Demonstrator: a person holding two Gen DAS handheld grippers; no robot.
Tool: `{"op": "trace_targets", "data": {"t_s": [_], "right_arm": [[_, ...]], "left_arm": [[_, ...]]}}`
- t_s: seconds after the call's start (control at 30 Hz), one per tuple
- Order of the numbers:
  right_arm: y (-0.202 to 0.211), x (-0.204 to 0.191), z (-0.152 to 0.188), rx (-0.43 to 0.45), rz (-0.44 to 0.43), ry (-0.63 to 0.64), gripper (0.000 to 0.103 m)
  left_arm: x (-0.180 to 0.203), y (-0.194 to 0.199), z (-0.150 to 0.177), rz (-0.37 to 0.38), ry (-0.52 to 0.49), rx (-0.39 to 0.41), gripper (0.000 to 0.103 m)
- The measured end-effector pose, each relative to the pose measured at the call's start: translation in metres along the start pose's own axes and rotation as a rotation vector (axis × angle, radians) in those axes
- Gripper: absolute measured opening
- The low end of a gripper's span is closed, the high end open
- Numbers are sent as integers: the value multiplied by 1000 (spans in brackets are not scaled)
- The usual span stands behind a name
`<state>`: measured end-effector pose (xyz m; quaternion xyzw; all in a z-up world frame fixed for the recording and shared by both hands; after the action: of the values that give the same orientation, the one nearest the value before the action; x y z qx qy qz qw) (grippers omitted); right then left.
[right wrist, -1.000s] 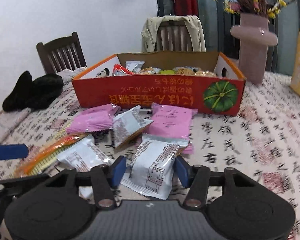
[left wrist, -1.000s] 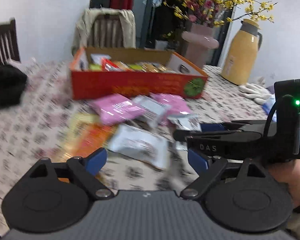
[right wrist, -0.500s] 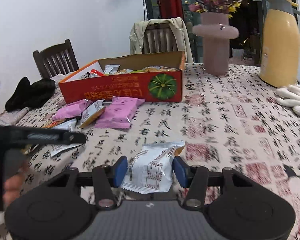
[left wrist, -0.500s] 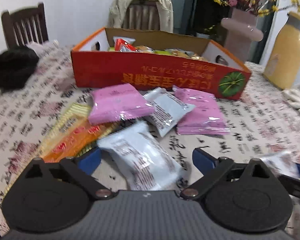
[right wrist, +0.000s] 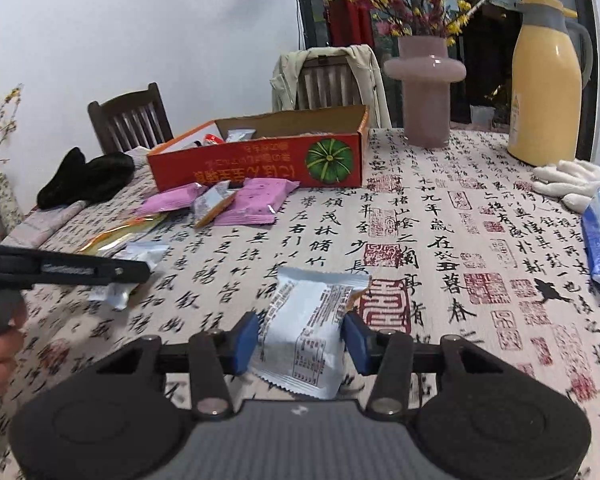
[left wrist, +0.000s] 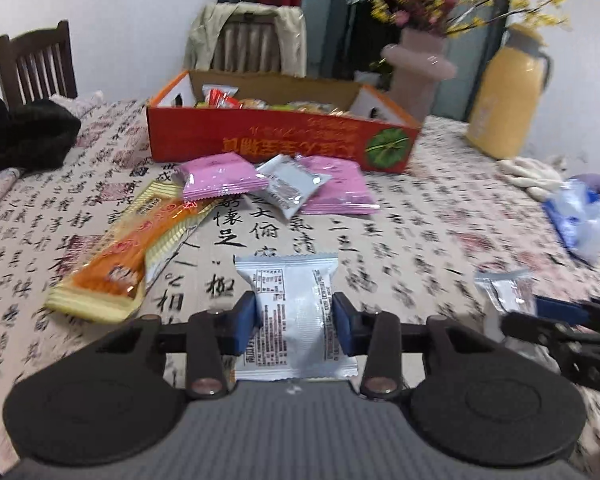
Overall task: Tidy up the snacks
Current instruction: 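Grasp a white packet with the right gripper while the left grasps another white packet, then carry both white packets into the orange box and open both grippers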
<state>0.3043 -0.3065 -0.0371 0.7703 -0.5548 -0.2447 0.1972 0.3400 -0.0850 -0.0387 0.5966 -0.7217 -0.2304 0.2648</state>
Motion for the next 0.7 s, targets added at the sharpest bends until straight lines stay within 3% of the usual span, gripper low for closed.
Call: {"op": "trace_targets", "data": {"t_s": [0.27,0.47,0.6,0.7], "right_arm": [[29,-11,8,20,13,11,38],[48,-26,-5,71,2,40,38],[57,-30,-38,107,-44,53,38],[72,-31,-84,166,-85,73,38]], "left_arm": [[-4,45,4,25,6,58,41],[-12,59,-3,36,16,91,41],[-15,67,-34,55,-17,145,41],[-19,70,-76,124,-4,174,41]]}}
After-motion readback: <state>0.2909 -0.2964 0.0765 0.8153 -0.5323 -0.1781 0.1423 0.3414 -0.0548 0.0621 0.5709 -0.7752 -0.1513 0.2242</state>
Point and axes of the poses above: each gripper's, at about its wrist camera, not at the fingertips, and y roughly against the way its jaws point, x to its right, z to its underside, the point moved 7 cm from there along -y, roughly the way its jaws point, and after that the axes turned 1 degree about -z, right-handed, at the moved point
